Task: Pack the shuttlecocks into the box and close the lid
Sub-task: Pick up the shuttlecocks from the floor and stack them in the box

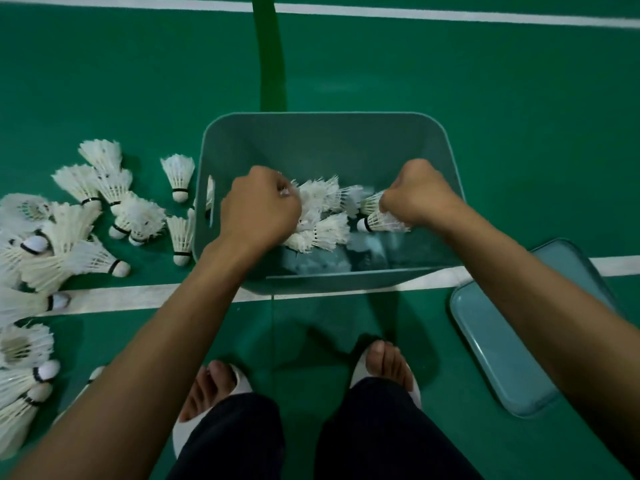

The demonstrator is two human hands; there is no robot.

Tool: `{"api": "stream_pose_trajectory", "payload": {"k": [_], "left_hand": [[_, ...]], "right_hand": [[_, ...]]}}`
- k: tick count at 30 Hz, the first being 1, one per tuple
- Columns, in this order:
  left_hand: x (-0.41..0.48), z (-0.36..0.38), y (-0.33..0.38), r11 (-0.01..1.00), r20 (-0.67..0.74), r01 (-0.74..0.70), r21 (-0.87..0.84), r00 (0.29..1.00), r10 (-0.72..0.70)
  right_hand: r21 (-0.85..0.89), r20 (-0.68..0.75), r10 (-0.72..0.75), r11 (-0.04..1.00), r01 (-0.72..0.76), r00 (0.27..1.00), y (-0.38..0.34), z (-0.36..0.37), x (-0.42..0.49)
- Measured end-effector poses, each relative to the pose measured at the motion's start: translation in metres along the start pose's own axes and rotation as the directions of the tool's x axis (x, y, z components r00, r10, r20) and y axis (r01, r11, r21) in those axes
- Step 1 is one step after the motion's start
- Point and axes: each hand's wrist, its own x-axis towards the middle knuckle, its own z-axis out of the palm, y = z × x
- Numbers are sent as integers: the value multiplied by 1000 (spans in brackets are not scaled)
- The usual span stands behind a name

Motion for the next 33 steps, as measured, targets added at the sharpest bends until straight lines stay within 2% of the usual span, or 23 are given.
{"api": "stream_pose_trajectory", "payload": {"k": [3, 7, 12, 15, 17, 19, 22, 23, 25, 27, 28, 29, 31, 33], "left_hand": [[3, 3, -7, 996, 118, 65, 53, 991, -71], [0, 1, -12, 983, 289, 114, 142, 945, -151], [6, 12, -10, 968, 477, 112, 227, 853, -211], [10, 24, -5, 970, 582, 51, 238, 792, -184], [15, 32, -5, 967, 624, 4, 254, 763, -167], [19, 33, -4, 958, 653, -46, 283, 740, -158], [22, 25, -2, 954, 664, -44, 298, 727, -174], [24, 22, -3, 953, 653, -40, 301, 737, -176], [27, 18, -5, 949, 631, -35, 312, 754, -180], [30, 17, -3, 947, 629, -36, 320, 755, -183], [32, 18, -1, 945, 635, -41, 326, 750, -186], [33, 20, 1, 943, 640, -48, 330, 745, -187], [36, 24, 4, 939, 651, -52, 340, 734, -195], [36, 25, 7, 939, 665, -67, 336, 724, -186]], "right_hand": [[146, 138, 18, 988, -38, 990, -5, 12, 8], [367, 272, 94, 910, -194, 958, -8, 27, 14], [449, 489, 188, 783, -430, 852, -10, 40, 25], [455, 551, 213, 734, -504, 807, -10, 43, 32], [447, 549, 193, 754, -481, 813, -9, 41, 35], [409, 499, 145, 830, -380, 854, -8, 34, 34], [338, 310, 98, 918, -206, 946, -5, 16, 29], [272, 219, 81, 952, -141, 972, -5, 9, 27], [10, 101, 28, 1000, -29, 994, -7, 0, 20], [-163, 99, 18, 987, -2, 995, -14, 1, 17], [-176, 131, 39, 984, -16, 991, -17, 5, 18], [-132, 174, 64, 990, -41, 983, -17, 11, 21], [93, 253, 124, 984, -152, 959, -17, 24, 33], [377, 308, 210, 868, -322, 928, -12, 32, 49]]}}
